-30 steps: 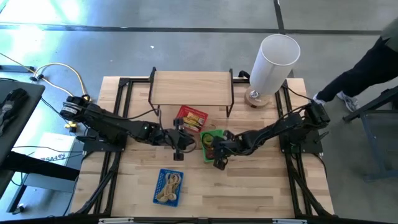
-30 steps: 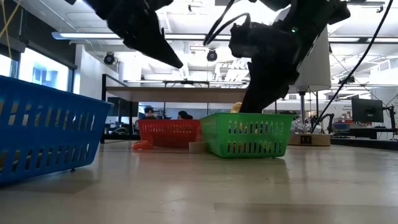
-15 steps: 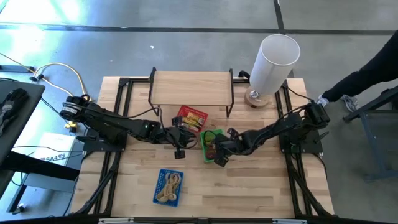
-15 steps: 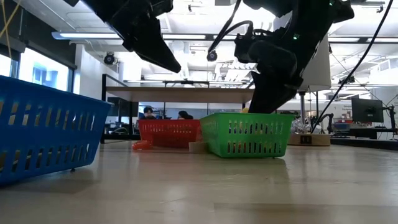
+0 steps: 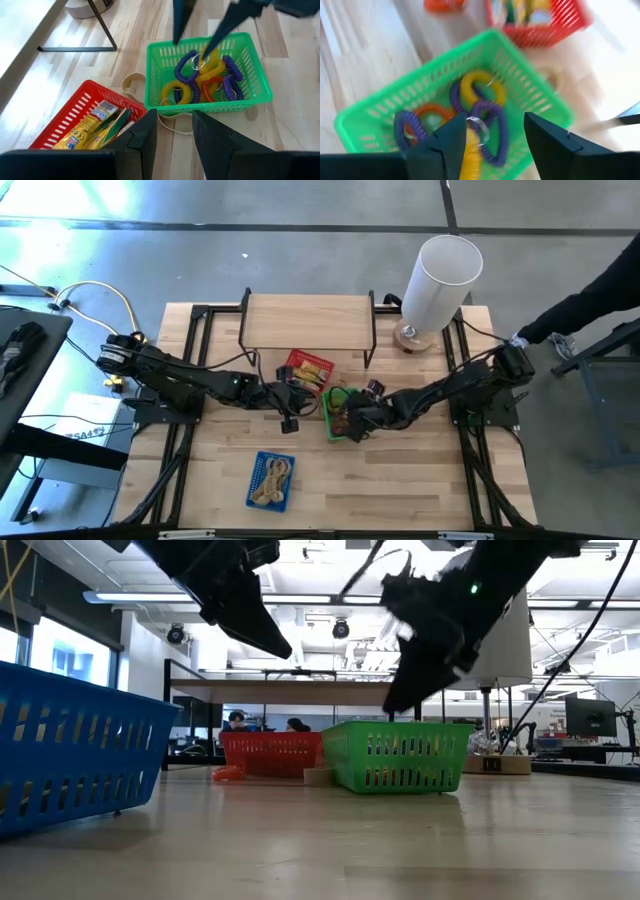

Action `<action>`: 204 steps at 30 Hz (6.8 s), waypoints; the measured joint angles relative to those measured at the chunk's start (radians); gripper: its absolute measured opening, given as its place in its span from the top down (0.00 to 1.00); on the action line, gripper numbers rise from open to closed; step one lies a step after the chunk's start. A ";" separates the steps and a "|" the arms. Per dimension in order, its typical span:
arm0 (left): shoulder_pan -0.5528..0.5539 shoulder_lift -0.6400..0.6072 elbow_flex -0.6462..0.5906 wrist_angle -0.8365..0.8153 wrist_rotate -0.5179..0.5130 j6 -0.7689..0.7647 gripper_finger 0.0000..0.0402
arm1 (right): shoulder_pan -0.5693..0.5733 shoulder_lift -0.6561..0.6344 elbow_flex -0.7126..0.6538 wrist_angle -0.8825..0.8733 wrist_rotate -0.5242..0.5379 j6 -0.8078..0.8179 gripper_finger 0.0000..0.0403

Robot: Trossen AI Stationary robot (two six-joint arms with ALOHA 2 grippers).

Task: Pick & Place Office Desk Supplies
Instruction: Put the brown rubber band into the blue bin

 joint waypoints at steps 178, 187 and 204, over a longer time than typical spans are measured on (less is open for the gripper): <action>-0.610 0.075 0.420 -0.457 0.023 -1.000 1.00 | 0.438 -0.059 0.000 0.310 0.162 -0.009 0.53; -0.638 0.100 0.418 -0.485 -0.002 -1.073 1.00 | 0.440 -0.059 0.000 0.309 0.150 0.002 0.53; -0.636 0.111 0.348 -0.635 -0.043 -1.224 1.00 | 0.440 -0.059 0.000 0.310 0.151 0.002 0.53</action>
